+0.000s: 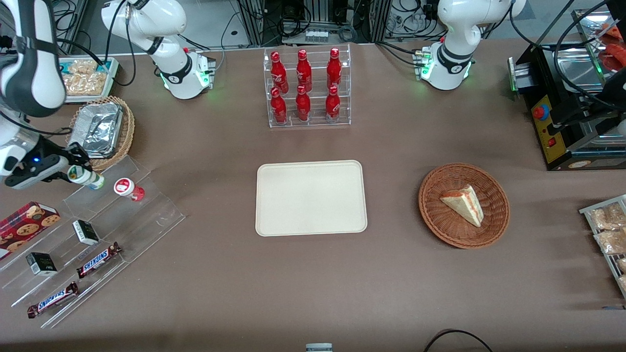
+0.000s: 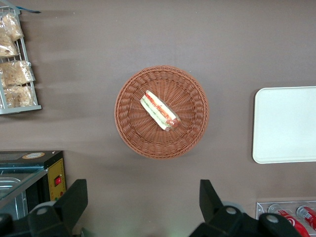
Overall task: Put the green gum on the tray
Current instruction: 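Lift the gum tub and carry it over the cream tray, then lower the gum tub onto the cream tray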
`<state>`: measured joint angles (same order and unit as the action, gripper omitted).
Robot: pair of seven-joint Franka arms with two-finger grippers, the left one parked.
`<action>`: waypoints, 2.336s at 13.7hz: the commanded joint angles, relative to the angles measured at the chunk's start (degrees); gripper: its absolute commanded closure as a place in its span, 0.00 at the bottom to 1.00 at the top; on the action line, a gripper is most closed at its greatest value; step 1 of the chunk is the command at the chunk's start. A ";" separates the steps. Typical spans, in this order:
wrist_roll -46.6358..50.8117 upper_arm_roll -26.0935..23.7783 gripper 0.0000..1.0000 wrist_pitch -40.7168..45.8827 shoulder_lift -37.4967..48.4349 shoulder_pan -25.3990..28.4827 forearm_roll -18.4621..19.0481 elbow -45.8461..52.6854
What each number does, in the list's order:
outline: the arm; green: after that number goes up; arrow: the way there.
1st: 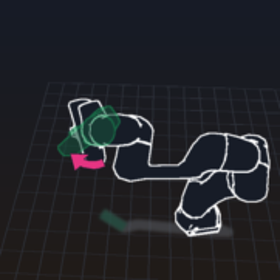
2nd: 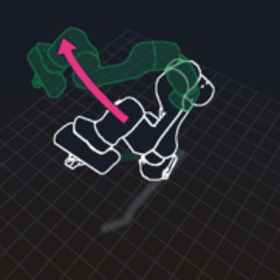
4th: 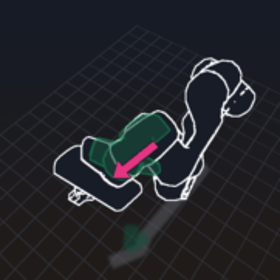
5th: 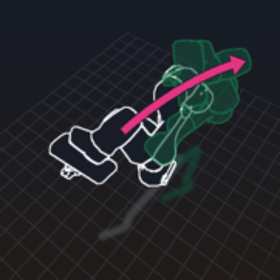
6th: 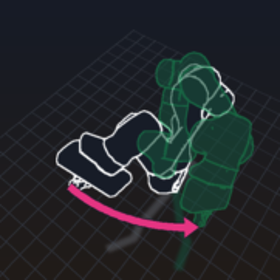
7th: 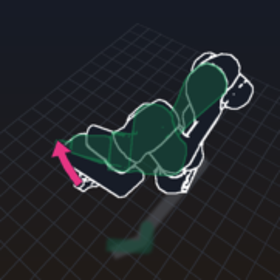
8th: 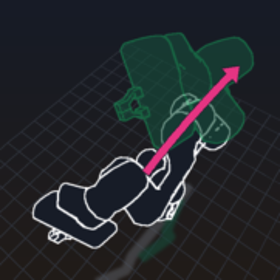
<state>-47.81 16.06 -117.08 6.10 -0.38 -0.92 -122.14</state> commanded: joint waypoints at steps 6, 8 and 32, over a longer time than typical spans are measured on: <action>21.31 0.20 1.00 15.57 -3.10 15.48 -1.28 16.05; 30.44 0.20 1.00 15.66 -4.77 21.27 -3.03 18.07; 89.38 -0.06 1.00 -14.83 -44.94 55.67 -11.39 33.30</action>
<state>40.89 15.11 -129.97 -38.89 54.63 -10.63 -87.56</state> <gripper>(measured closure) 0.410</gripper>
